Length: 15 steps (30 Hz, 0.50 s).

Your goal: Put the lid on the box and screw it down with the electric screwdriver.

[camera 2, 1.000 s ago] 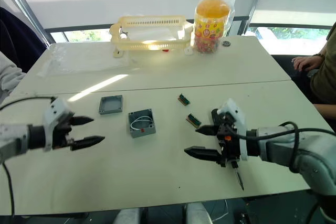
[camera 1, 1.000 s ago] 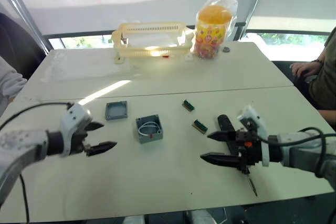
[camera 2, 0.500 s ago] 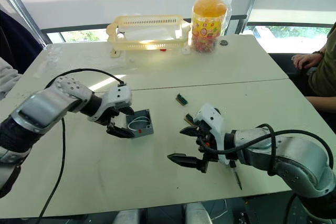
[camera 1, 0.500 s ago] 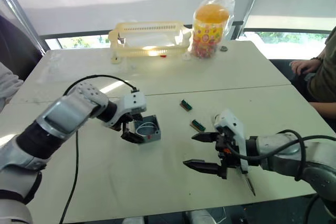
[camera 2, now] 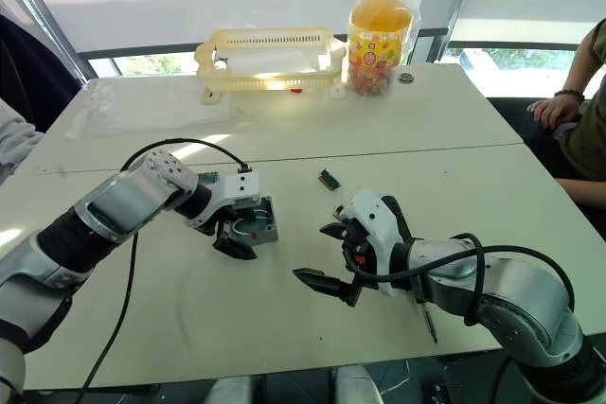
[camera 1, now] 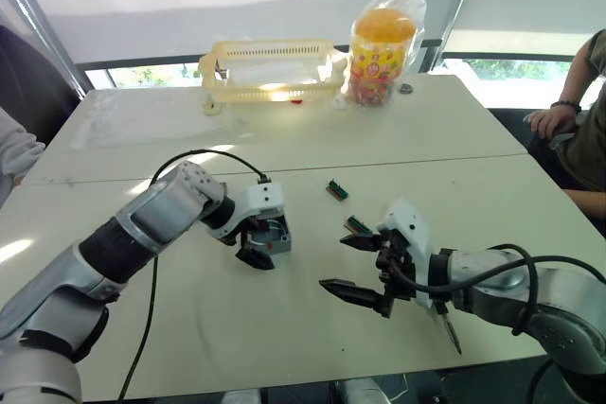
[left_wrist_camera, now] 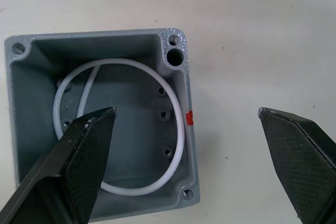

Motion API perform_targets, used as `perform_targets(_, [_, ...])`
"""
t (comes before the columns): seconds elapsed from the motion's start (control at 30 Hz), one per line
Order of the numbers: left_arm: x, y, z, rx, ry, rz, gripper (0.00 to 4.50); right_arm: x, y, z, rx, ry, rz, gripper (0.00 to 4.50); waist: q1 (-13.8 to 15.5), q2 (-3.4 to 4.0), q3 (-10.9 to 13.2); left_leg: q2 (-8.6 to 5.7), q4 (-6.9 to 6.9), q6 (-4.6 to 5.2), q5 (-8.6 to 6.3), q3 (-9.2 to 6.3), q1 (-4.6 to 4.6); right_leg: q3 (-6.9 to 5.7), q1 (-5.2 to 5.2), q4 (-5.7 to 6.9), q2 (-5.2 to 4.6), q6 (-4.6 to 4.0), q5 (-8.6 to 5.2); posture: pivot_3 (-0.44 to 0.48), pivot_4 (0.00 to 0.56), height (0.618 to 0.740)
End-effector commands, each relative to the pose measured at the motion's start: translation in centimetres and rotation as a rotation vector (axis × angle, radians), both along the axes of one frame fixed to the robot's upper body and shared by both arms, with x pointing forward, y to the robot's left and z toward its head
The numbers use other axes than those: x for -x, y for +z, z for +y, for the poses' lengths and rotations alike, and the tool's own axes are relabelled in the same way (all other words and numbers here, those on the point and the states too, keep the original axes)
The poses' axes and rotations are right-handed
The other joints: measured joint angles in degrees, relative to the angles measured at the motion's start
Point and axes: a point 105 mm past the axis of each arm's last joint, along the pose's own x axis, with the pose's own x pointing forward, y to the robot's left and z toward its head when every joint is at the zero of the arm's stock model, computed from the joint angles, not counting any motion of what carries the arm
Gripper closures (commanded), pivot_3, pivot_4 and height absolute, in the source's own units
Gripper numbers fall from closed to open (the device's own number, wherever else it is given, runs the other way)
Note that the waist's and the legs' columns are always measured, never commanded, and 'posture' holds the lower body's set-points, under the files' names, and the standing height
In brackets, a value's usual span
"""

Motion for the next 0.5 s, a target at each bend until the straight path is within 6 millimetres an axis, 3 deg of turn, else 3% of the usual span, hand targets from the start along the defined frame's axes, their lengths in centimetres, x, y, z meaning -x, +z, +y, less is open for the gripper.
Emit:
perform_targets(0.03, [-0.17, -0.13, -0.28, -0.010, -0.013, -0.019, 1.37, 0.16, 0.93, 0.09, -0.014, -0.003, -0.052, 0.00, 0.04, 0.00, 0.00, 0.00, 0.01, 0.00, 0.00, 0.00, 0.00, 0.00, 0.00, 0.01, 0.00, 0.00, 0.00, 0.000, 0.150, 0.740])
perform_targets(0.23, [-0.08, -0.46, -0.37, -0.022, -0.027, -0.019, 4.46, 0.10, 0.79, -0.11, -0.014, -0.022, -0.049, 0.00, 0.08, 0.00, -0.03, 0.00, 0.02, 0.00, 0.00, -0.02, 0.02, -0.01, 0.00, 0.08, 0.00, 0.01, -0.01, 0.000, 0.150, 0.740])
perform_targets(0.4, [0.00, -0.29, -0.55, -0.023, -0.054, -0.032, 4.46, 0.23, 0.70, -0.40, -0.013, -0.032, -0.045, 0.00, 0.17, 0.07, -0.10, -0.04, 0.04, 0.00, 0.00, -0.06, 0.07, -0.04, 0.04, 0.15, -0.02, 0.01, -0.02, 0.000, 0.150, 0.740])
perform_targets(0.5, [0.29, 0.22, -1.20, 0.000, -0.156, -0.091, 4.46, 0.40, 0.69, -0.63, -0.009, -0.032, -0.043, 0.00, 0.18, 0.07, -0.10, -0.04, 0.04, 0.00, 0.00, -0.06, 0.07, -0.04, 0.04, 0.15, -0.02, 0.02, -0.02, 0.000, 0.150, 0.740])
